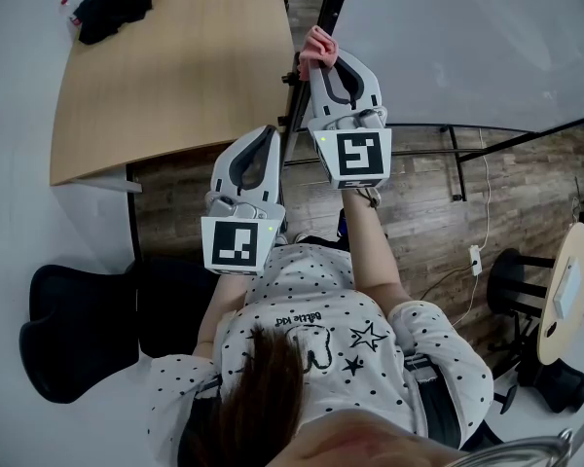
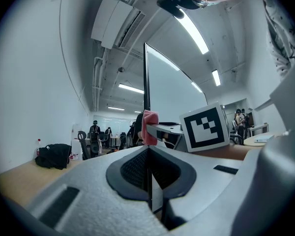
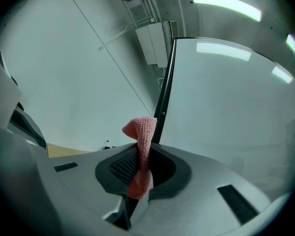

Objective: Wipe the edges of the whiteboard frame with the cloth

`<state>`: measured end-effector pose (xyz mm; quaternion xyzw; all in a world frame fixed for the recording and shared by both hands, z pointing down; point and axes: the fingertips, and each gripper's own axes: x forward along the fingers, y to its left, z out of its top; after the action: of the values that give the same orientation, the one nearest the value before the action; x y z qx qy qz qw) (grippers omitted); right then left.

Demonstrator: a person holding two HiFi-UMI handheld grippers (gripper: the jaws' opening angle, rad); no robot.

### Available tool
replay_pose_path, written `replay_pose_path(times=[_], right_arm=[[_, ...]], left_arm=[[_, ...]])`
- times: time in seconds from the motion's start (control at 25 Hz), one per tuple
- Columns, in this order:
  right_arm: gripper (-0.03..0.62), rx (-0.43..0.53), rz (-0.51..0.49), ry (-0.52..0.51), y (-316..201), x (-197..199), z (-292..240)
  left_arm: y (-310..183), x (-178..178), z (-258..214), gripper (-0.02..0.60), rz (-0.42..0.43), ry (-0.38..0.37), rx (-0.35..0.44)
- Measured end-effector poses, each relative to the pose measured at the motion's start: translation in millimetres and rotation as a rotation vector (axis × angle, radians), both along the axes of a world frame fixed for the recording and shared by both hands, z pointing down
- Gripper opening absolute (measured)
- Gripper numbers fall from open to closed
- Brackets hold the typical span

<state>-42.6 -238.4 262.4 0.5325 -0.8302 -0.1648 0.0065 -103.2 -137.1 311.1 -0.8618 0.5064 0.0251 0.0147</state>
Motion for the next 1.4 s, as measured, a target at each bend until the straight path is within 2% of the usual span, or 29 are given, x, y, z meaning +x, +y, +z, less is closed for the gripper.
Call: replay_pose_path(times=[0.6,0.88,1.4], right_arm=[[0.038,-0.005,0.021,0.008,-0.4,1.5,4.9],[0.038,-0.014,0.031,0.023,-1.1,0.3,11.5],[0.038,-0.016,0.048,0.013,-2.2,1.4,15.2]], left_arm=[[3.3,-4.7,-1.4,0.015,0.000,0.010,-0.016],[4.5,-7.6,-0.7,0.015,0.015,0.001,0.004],[10.1,-11.4,9.8,0.015,0.018,0.011,-0.053]])
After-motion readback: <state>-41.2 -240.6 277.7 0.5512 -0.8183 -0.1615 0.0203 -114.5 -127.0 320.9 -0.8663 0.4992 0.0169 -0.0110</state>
